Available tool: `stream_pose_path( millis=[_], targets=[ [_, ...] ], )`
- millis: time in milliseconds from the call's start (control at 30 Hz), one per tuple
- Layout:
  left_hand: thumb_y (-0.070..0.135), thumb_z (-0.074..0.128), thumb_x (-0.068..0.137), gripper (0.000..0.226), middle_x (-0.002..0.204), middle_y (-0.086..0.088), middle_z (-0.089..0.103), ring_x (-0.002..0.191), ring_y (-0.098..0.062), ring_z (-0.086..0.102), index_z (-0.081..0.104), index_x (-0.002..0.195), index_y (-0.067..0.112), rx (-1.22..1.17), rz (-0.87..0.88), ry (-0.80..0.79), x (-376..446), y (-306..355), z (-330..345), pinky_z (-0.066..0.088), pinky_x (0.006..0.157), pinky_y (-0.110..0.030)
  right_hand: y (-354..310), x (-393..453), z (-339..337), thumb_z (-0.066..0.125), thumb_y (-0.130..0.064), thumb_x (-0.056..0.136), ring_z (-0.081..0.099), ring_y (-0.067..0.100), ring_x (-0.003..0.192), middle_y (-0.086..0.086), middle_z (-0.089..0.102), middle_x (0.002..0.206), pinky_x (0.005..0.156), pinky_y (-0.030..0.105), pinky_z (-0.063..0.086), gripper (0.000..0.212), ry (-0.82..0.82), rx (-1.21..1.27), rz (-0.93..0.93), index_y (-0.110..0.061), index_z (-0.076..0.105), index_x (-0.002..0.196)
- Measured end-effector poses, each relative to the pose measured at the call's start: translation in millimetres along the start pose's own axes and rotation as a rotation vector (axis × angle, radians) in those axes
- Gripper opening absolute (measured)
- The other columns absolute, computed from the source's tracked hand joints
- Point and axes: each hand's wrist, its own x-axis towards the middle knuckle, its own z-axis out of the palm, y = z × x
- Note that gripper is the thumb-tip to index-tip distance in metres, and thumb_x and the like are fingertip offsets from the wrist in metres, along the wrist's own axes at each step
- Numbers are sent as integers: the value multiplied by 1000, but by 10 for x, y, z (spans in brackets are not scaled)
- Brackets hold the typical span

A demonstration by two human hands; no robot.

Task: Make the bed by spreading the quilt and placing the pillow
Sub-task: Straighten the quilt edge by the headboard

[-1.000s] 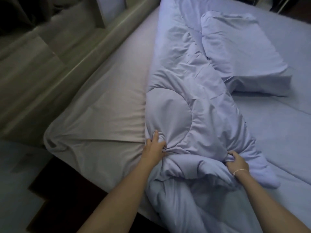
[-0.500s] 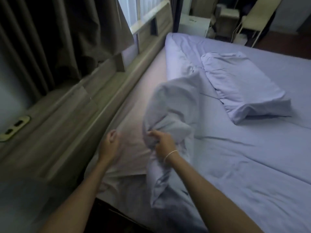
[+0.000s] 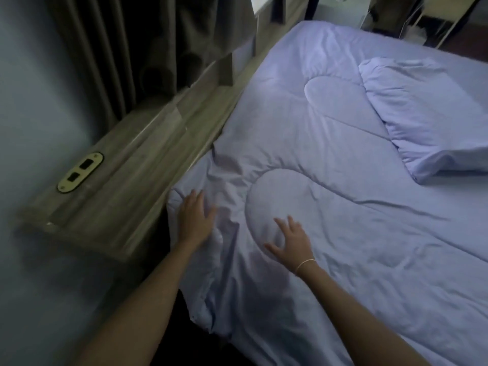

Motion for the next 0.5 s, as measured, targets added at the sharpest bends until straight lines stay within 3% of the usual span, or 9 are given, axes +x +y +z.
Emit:
stream_pose_path(
  millis=[100,167,233,367,500],
  targets=[
    [60,47,87,78,159,-8,8,145,-32,5,19,149,24,200,70,-205,-71,131,322,8,114,-55,295,-1,111,60,-75,67,-5,34,147,-2,-17,159,107,67,20,107,-164,-73,204,-47,-5,147],
    [72,47,79,92,159,-5,-12,144,-35,-11,3,150,34,324,90,-351,-95,175,542,-1,109,-65,447,-34,244,60,-80,60,-12,34,146,-3,-27,156,106,70,17,119,-284,-102,265,-49,-19,142],
    [78,45,74,99,157,-6,-22,142,-39,-16,-8,147,40,414,93,-471,-140,96,759,-3,106,-71,571,-96,445,56,-84,59,-19,33,145,-3,-34,153,108,70,13,121,-372,-166,259,-47,-27,140],
    [84,33,74,96,156,-4,-24,143,-35,-14,-14,146,41,505,79,-582,-194,-224,1040,-10,106,-69,615,-64,720,45,-87,64,-23,34,143,3,-38,151,109,70,7,119,-354,-300,276,-40,-35,137],
    [78,30,81,87,160,-3,-8,145,-32,-4,-2,149,35,469,183,-442,-272,-371,1030,-7,108,-64,576,-18,743,47,-85,64,-23,36,143,5,-37,152,106,72,7,120,-352,-298,276,-39,-34,139]
  ],
)
